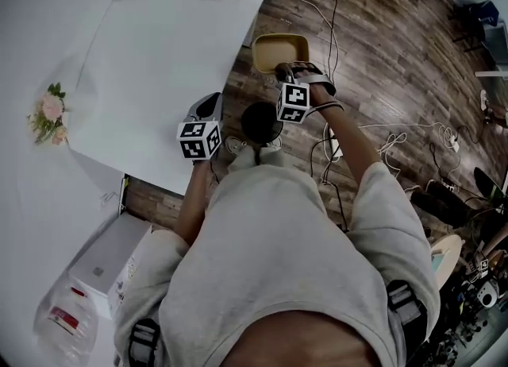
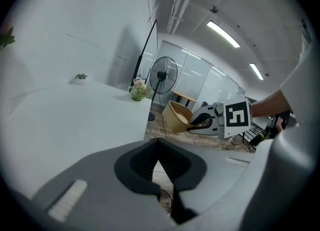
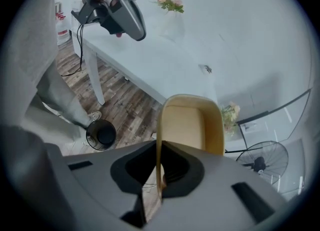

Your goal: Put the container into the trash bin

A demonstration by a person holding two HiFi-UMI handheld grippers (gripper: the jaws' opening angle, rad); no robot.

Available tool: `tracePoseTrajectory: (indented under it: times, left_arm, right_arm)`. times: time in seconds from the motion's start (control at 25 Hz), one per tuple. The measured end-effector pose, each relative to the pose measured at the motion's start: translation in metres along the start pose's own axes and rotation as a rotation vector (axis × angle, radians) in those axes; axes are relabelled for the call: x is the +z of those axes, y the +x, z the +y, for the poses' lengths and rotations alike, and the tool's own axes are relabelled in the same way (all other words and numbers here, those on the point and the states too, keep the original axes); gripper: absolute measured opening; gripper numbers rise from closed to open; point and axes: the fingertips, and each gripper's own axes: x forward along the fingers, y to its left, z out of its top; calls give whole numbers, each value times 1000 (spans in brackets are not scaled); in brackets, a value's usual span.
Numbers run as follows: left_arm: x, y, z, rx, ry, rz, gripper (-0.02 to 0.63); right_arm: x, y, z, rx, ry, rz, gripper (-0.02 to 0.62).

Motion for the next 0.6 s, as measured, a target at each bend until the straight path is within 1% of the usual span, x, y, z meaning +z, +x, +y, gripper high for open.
tracePoseTrajectory:
  times: [0.24, 0.4, 0.6]
  left_arm:
    - [-7, 15, -31, -11, 16, 32, 9]
    - [-15, 20, -43, 1, 18, 55, 9]
    - [-31, 26, -55, 22, 4, 81, 9]
  right_arm:
    - [-35, -5, 30, 47, 34, 7, 29]
    - [-47, -2, 47, 72, 48, -10, 29]
    - [-57, 6, 76, 128, 46, -31, 29]
